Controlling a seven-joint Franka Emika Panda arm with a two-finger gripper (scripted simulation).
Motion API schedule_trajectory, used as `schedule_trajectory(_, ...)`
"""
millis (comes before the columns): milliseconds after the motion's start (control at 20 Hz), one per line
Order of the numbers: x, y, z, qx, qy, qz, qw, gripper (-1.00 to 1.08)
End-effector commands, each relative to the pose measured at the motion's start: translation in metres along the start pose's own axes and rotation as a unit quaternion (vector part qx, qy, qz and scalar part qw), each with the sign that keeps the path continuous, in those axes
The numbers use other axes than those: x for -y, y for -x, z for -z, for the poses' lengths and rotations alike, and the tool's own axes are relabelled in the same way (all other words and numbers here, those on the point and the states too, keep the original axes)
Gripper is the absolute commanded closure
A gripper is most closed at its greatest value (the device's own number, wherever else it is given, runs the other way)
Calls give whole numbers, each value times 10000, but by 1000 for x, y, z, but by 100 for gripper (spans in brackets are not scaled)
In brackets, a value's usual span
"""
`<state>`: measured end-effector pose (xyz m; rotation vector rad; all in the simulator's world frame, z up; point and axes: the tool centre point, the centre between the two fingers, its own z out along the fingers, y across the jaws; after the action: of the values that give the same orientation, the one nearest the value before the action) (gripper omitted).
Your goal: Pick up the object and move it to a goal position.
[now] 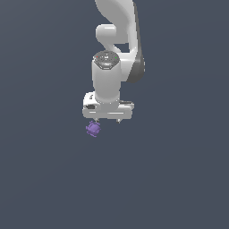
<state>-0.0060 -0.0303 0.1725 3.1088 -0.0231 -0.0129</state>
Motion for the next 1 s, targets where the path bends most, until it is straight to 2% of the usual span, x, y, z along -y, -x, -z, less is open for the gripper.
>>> schedule_trajectory(0,-1,0,-1,4,-2,-12,10000,-92)
schedule_trajectory(450,-29,10,-30,3,-89,-688,9976,-92)
schedule_trajectory(950,-82,35,-79,-3,-166,-1919,9813,-92)
